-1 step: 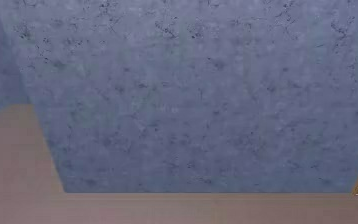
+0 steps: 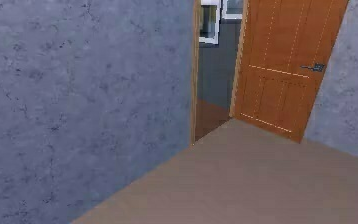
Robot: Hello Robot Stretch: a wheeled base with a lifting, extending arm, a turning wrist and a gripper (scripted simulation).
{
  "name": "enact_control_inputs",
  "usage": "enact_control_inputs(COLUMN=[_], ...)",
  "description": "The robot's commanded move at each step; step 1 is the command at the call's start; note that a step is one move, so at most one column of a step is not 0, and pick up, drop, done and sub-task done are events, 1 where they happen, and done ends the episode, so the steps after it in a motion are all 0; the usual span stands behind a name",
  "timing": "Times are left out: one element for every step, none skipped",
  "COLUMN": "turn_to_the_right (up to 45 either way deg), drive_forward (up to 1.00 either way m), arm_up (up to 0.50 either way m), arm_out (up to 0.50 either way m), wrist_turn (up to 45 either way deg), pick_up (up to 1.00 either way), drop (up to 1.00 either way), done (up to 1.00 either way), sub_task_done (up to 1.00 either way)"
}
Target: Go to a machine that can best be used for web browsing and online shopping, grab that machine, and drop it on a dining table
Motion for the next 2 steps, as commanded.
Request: enact_control_inputs(turn_to_the_right=[18.0,0.0], drive_forward=[0.0,1.0], arm_up=[0.0,0.0], arm_out=[0.0,0.0], wrist_turn=[0.0,0.0], pick_up=[0.0,0.0], drop=[0.0,0.0], done=[0.0,0.0], sub_task_done=[0.0,0.0])
